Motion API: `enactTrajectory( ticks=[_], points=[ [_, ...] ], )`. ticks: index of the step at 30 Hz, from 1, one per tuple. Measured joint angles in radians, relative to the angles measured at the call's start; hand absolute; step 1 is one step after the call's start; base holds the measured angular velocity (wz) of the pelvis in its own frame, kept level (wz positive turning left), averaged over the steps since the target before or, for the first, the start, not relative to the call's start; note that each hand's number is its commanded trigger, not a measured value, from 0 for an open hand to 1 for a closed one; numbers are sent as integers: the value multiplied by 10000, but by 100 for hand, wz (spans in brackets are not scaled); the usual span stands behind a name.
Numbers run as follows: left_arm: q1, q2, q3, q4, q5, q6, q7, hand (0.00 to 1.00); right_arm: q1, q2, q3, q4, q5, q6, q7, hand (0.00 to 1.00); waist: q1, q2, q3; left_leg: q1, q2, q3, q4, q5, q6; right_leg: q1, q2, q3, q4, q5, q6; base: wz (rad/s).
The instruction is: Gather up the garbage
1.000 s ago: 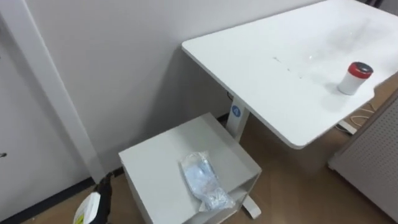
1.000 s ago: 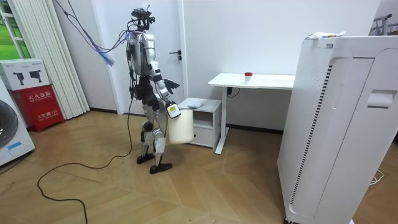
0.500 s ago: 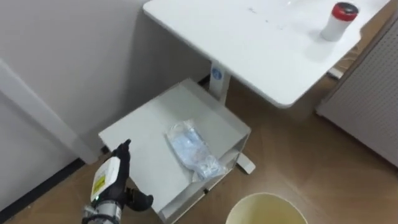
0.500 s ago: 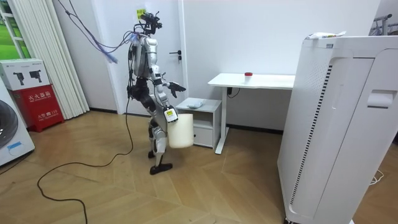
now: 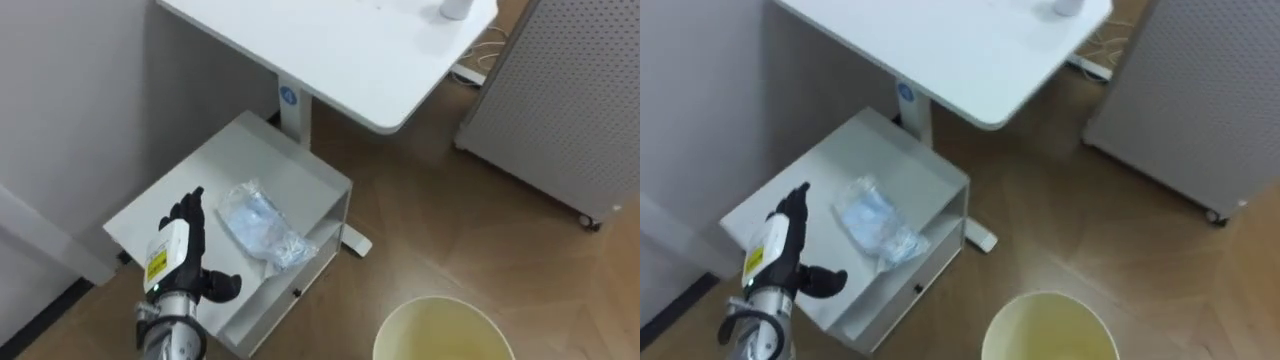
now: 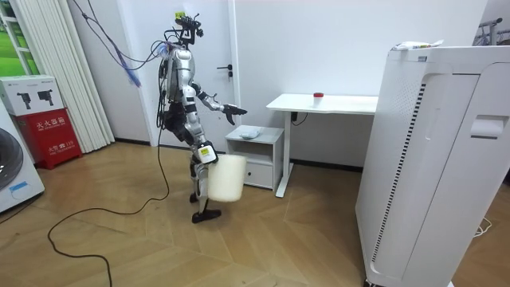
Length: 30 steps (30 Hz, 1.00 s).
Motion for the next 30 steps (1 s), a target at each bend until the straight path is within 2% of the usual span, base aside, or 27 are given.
enactTrajectory(
  ticks=[6,11,15,20,23,25,27,30],
  points=[
    [-207,16,-100,124,0,-29,147,0,43,-8,191,6,48,77,-279,100,-213,-20,15,-213,235,208,105,-18,-127,-248,193,101,-20,58,-117,-13],
    [-304,20,-150,217,43,-35,145,0,29,-7,301,-2,42,60,-397,100,-211,-26,18,-238,266,191,133,-72,-216,-257,262,66,-23,-1,-213,-1],
    [-405,119,-288,232,54,-36,145,0,-98,3,457,-30,29,66,-416,100,-208,-32,24,-303,378,196,160,-102,-255,-313,310,65,-31,-19,-238,-1],
    [-576,297,-580,247,4,-35,161,0,-222,19,636,-100,21,62,-429,100,-220,-47,38,-590,392,174,258,-116,-276,-585,377,70,17,-26,-264,0],
    [-664,307,-636,420,4,-5,160,0,-205,39,636,-181,182,104,-444,100,-254,-50,65,-712,407,165,290,-126,-285,-691,388,61,10,-27,-267,0],
    [-750,304,-701,728,-21,4,140,0,-195,47,646,-241,395,127,-453,100,-259,-74,117,-723,407,164,303,-142,-288,-697,388,61,7,-27,-268,0],
    [-783,302,-697,1104,-76,74,57,0,-175,42,645,-314,411,164,-443,100,-278,-100,146,-749,404,165,320,-167,-296,-726,381,61,22,-34,-277,0],
    [-774,310,-677,1400,-33,423,-377,0,-151,15,568,-360,420,235,-303,100,-283,-142,162,-1034,389,170,470,-217,-277,-1076,323,60,332,-135,-292,1]
  ],
)
